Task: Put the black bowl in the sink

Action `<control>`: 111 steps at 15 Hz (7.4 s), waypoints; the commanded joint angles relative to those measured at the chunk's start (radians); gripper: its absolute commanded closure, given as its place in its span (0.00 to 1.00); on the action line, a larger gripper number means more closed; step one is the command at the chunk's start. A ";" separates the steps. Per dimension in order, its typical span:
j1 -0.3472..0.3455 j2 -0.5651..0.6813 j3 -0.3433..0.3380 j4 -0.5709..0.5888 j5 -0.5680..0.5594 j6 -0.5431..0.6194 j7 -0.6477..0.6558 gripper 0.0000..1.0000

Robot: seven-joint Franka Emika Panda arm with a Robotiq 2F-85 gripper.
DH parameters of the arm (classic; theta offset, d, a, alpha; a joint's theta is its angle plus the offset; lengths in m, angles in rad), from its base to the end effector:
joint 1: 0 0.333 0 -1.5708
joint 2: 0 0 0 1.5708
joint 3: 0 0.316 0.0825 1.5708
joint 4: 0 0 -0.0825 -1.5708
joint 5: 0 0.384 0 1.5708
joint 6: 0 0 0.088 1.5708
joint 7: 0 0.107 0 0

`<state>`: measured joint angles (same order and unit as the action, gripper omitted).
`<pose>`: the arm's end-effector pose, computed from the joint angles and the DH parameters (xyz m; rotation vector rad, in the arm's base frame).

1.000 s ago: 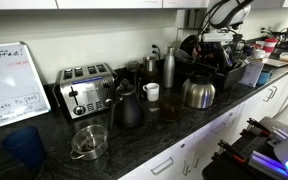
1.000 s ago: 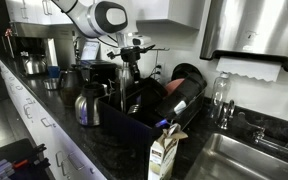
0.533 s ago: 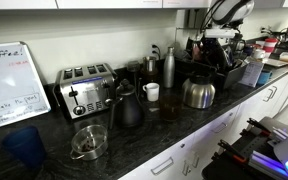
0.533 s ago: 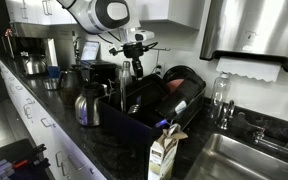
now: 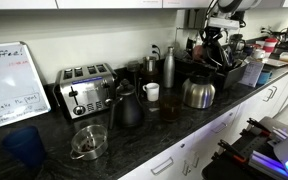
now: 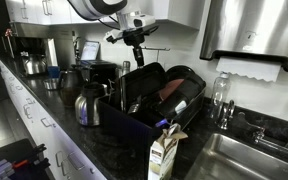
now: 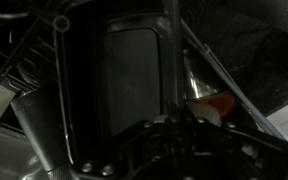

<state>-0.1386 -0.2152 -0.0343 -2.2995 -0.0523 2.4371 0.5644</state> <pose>0.5000 -0.0881 0.4725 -2.8701 1.0542 -0.5445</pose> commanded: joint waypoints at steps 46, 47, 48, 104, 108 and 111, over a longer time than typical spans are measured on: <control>-0.331 0.174 -0.297 0.123 -0.443 0.383 0.367 0.93; -0.332 0.171 -0.299 0.122 -0.443 0.383 0.367 0.93; -0.334 0.167 -0.300 0.122 -0.443 0.383 0.367 0.93; -0.256 0.629 -0.415 0.497 -0.649 0.419 1.042 0.98; -0.256 0.697 -0.402 0.542 -0.615 0.344 1.068 0.98; -0.213 0.746 -0.442 0.573 -0.537 0.312 1.038 0.98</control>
<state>-0.4014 0.4872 -0.4277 -1.7741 -0.6651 2.7924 1.6254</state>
